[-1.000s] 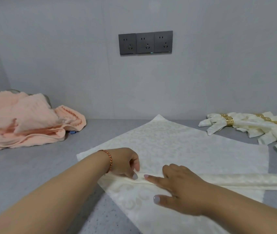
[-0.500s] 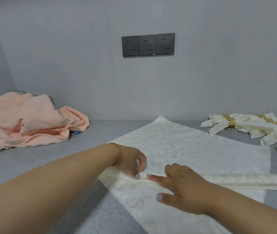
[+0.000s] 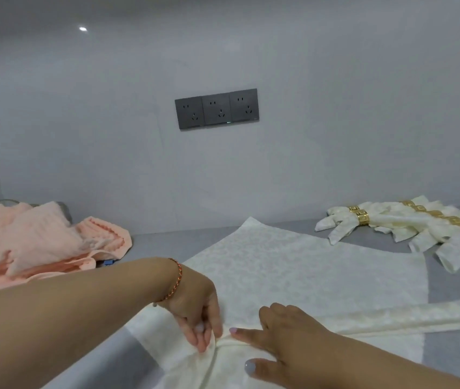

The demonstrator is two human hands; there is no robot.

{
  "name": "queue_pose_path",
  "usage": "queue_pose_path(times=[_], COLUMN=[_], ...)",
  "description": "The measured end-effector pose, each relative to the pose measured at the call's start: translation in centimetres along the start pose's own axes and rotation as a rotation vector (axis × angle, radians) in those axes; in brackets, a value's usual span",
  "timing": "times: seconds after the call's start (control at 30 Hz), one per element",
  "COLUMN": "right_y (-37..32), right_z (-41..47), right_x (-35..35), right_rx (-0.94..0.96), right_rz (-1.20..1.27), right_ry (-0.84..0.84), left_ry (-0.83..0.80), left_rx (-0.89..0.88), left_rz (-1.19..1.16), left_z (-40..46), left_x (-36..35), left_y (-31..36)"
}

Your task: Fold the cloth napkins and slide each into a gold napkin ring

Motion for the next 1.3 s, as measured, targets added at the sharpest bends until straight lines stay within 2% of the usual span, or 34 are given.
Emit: queue_pose_path(times=[0.13, 0.23, 0.33, 0.4, 0.47, 0.53, 0.6, 0.7, 0.93, 1.03, 1.23, 1.3], right_y=[-0.1, 0.1, 2.3, 3.2, 3.9, 4.5, 4.5, 5.1, 6.7, 6.7, 7.2, 7.5], right_z=[0.3, 0.3, 0.3, 0.9, 1.3, 1.4, 0.9, 0.3, 1.0, 0.6, -0.1, -0.7], right_x=[0.4, 0.6, -0.1, -0.1, -0.1, 0.3, 0.4, 0.0, 0.6, 0.5, 0.9, 1.6], right_rx=[0.014, -0.032, -0.206, -0.238, -0.317, -0.35, -0.36, -0.424, -0.434, -0.461, -0.547, -0.595], right_rz=[0.018, 0.138, 0.407, 0.659, 1.01, 1.159, 1.168, 1.09, 0.848, 0.876, 0.949, 0.835], right_ry=[-0.004, -0.027, -0.126, -0.201, -0.269, -0.318, -0.397, -0.467, -0.339, -0.331, -0.356, -0.364], left_ry=[0.14, 0.212, 0.287, 0.332, 0.362, 0.376, 0.382, 0.423, 0.391, 0.376, 0.418, 0.455], left_rx=[-0.114, -0.188, -0.312, -0.399, -0.432, -0.482, -0.554, -0.609, -0.558, -0.528, -0.433, -0.385], left_rz=[0.262, 0.289, 0.158, 0.013, -0.101, -0.251, -0.42, -0.552, -0.649, -0.783, -0.688, -0.61], left_z=[0.5, 0.9, 0.8, 0.8, 1.0, 1.4, 1.8, 2.6, 4.0, 4.1, 4.1, 4.4], left_x=[0.7, 1.1, 2.0, 2.3, 1.9, 1.5, 1.1, 0.9, -0.2, -0.2, 0.1, 0.4], left_y=[-0.2, 0.1, 0.8, 1.4, 2.0, 3.1, 4.3, 5.5, 4.9, 4.6, 4.6, 4.5])
Point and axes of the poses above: each hand's wrist, its own z-axis towards the middle knuckle, its own x-axis out of the back of the hand, y = z × x, the point moved 9 cm from there along z, towards the middle knuckle, and after that the axes turned 5 degrees about -x, right-handed, at the moved point
